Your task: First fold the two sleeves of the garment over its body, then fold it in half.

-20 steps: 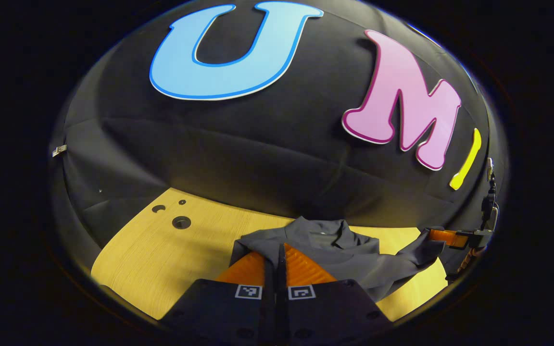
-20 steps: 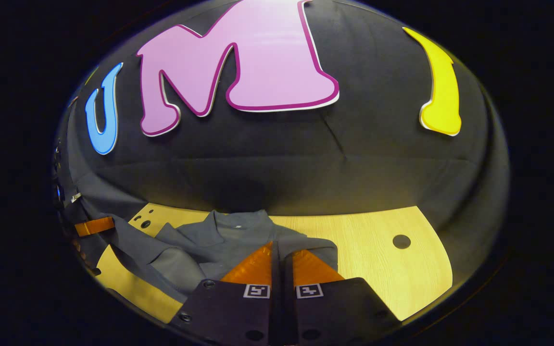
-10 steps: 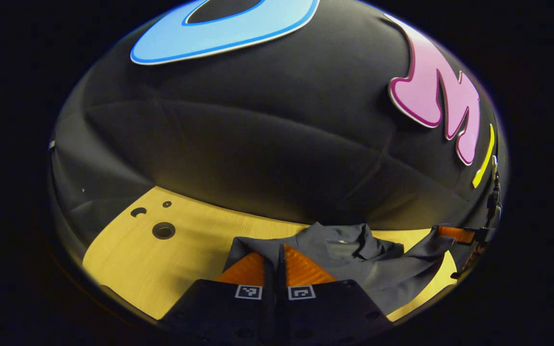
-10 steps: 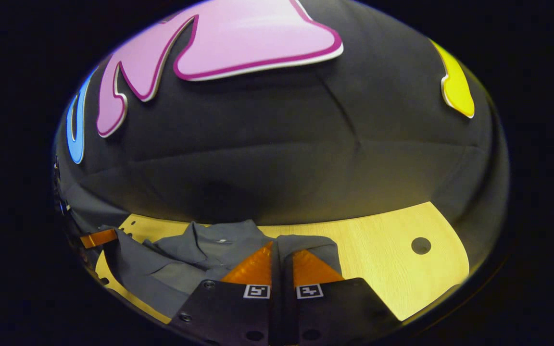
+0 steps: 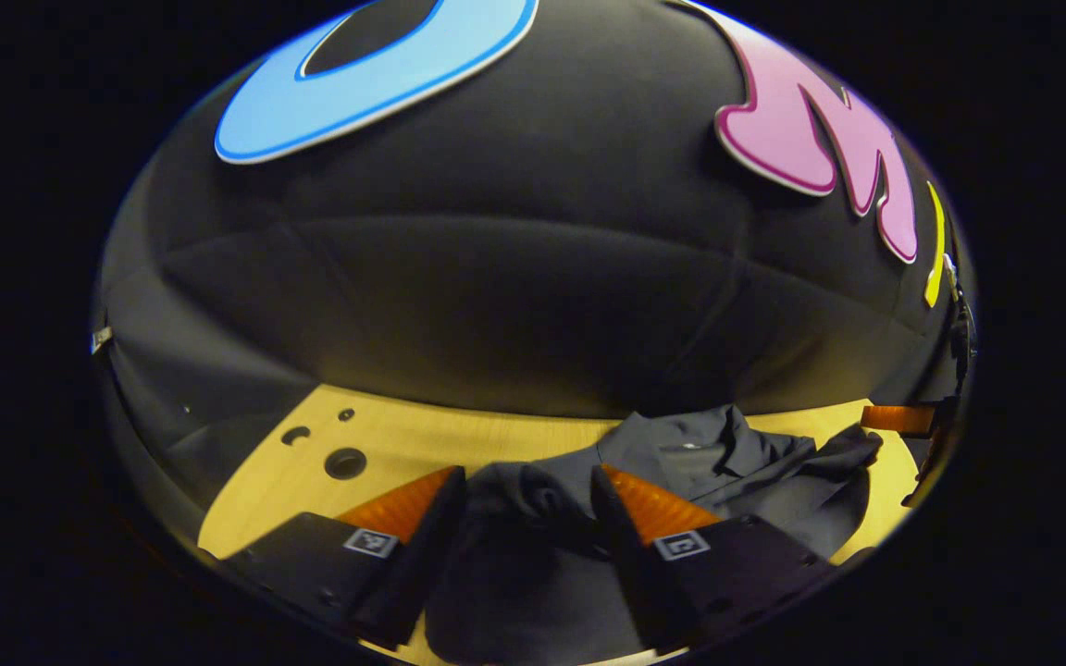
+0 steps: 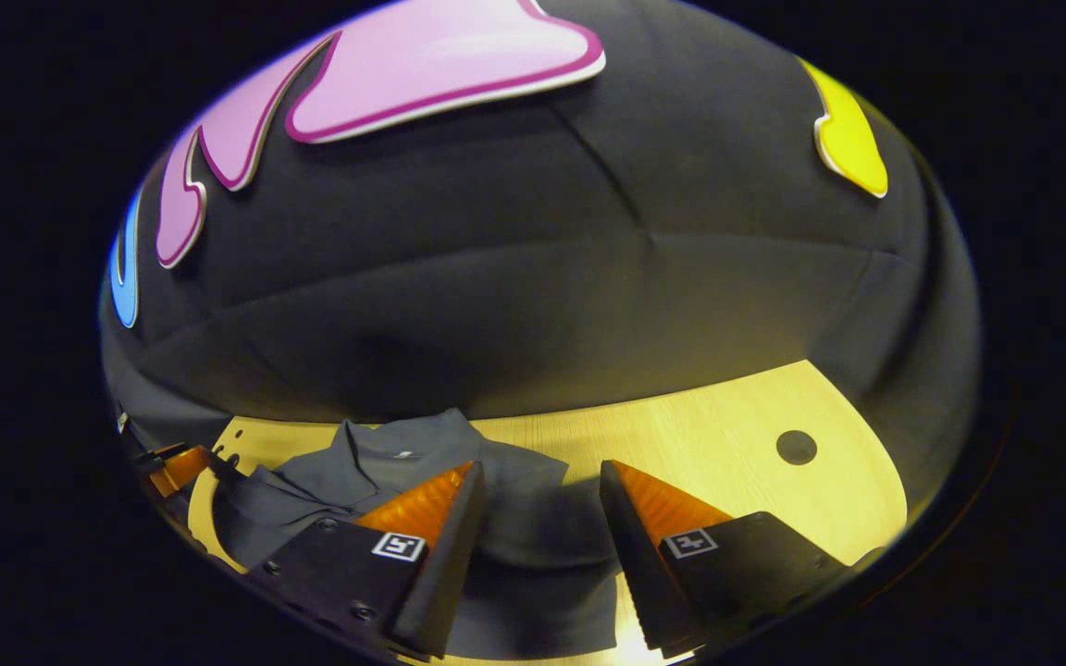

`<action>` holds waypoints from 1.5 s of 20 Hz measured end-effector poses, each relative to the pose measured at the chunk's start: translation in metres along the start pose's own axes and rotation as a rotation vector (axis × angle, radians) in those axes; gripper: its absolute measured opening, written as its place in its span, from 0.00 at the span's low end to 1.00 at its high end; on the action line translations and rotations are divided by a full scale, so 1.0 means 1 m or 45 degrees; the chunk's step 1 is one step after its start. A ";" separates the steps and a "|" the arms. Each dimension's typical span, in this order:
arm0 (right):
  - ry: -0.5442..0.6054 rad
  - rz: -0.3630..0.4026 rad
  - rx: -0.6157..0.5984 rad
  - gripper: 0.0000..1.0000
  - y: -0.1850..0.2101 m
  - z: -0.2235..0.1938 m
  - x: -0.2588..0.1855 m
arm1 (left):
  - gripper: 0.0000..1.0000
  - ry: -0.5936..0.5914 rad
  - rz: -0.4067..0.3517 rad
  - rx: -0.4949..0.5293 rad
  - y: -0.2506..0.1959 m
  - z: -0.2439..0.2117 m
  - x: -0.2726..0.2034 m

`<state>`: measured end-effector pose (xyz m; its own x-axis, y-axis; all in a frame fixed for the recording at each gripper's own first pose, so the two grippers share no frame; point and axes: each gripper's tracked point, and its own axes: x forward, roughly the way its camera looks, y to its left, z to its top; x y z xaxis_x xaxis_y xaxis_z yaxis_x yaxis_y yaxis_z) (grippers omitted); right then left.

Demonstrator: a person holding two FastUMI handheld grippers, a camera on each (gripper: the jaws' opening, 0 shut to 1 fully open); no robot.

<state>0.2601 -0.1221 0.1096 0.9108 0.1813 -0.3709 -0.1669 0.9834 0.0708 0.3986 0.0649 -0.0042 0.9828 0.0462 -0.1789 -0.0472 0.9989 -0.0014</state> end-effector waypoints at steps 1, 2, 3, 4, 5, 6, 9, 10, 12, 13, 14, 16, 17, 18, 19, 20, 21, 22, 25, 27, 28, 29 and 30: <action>-0.016 0.002 -0.010 0.78 -0.002 0.003 -0.010 | 0.95 -0.021 0.016 -0.005 0.002 0.009 -0.010; -0.034 0.005 -0.018 0.86 -0.003 0.008 -0.021 | 0.95 -0.039 0.025 -0.020 0.002 0.016 -0.023; -0.053 0.001 -0.030 0.84 -0.007 0.011 -0.033 | 0.96 -0.059 0.030 -0.039 0.001 0.023 -0.037; -0.074 -0.005 -0.040 1.00 -0.009 0.016 -0.044 | 0.96 -0.077 0.035 -0.056 -0.001 0.029 -0.052; -0.100 -0.007 -0.042 0.99 -0.010 0.021 -0.058 | 0.96 -0.093 0.044 -0.066 -0.001 0.035 -0.073; -0.129 -0.009 -0.040 0.99 -0.013 0.026 -0.073 | 0.96 -0.112 0.059 -0.074 -0.002 0.040 -0.092; -0.201 -0.004 -0.053 0.98 -0.020 0.037 -0.119 | 0.96 -0.167 0.100 -0.087 -0.007 0.049 -0.149; -0.223 -0.005 -0.068 0.98 -0.022 0.040 -0.135 | 0.96 -0.182 0.118 -0.080 -0.008 0.049 -0.171; -0.260 -0.009 -0.082 0.99 -0.028 0.042 -0.170 | 0.96 -0.210 0.150 -0.065 -0.009 0.048 -0.211; -0.278 -0.018 -0.084 0.99 -0.031 0.041 -0.187 | 0.96 -0.225 0.154 -0.065 -0.012 0.047 -0.231; -0.296 -0.029 -0.080 0.99 -0.035 0.041 -0.206 | 0.96 -0.240 0.153 -0.068 -0.016 0.043 -0.251; -0.338 -0.058 -0.056 0.98 -0.041 0.039 -0.245 | 0.96 -0.244 0.140 -0.093 -0.020 0.031 -0.280; -0.359 -0.071 -0.035 0.98 -0.043 0.036 -0.263 | 0.96 -0.241 0.128 -0.103 -0.025 0.021 -0.290; -0.372 -0.091 -0.017 0.98 -0.046 0.032 -0.280 | 0.96 -0.246 0.122 -0.108 -0.025 0.014 -0.300; -0.375 -0.114 -0.002 0.98 -0.048 0.026 -0.294 | 0.96 -0.256 0.113 -0.115 -0.027 0.009 -0.312; -0.376 -0.142 0.011 0.99 -0.051 0.018 -0.309 | 0.96 -0.264 0.097 -0.121 -0.031 0.003 -0.323; -0.373 -0.170 0.021 0.99 -0.054 0.010 -0.326 | 0.96 -0.265 0.075 -0.124 -0.035 -0.004 -0.335; -0.374 -0.194 0.035 0.99 -0.054 0.001 -0.344 | 0.96 -0.270 0.053 -0.117 -0.036 -0.011 -0.347; -0.366 -0.218 0.061 0.99 -0.048 -0.026 -0.390 | 0.96 -0.286 0.013 -0.051 -0.035 -0.032 -0.381; -0.351 -0.225 0.049 0.99 -0.041 -0.045 -0.416 | 0.96 -0.279 -0.009 0.001 -0.035 -0.050 -0.404; -0.347 -0.229 0.040 0.98 -0.038 -0.055 -0.427 | 0.96 -0.282 -0.020 0.022 -0.032 -0.061 -0.414; -0.340 -0.230 0.032 0.98 -0.033 -0.066 -0.439 | 0.96 -0.280 -0.029 0.030 -0.031 -0.070 -0.425; -0.334 -0.229 0.024 0.98 -0.028 -0.076 -0.450 | 0.95 -0.278 -0.042 0.028 -0.031 -0.080 -0.434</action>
<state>-0.1733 -0.2309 0.2043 0.9918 -0.0045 -0.1279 0.0102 0.9990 0.0439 -0.0410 0.0136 -0.0057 0.9992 0.0123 0.0381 -0.0130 0.9998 0.0181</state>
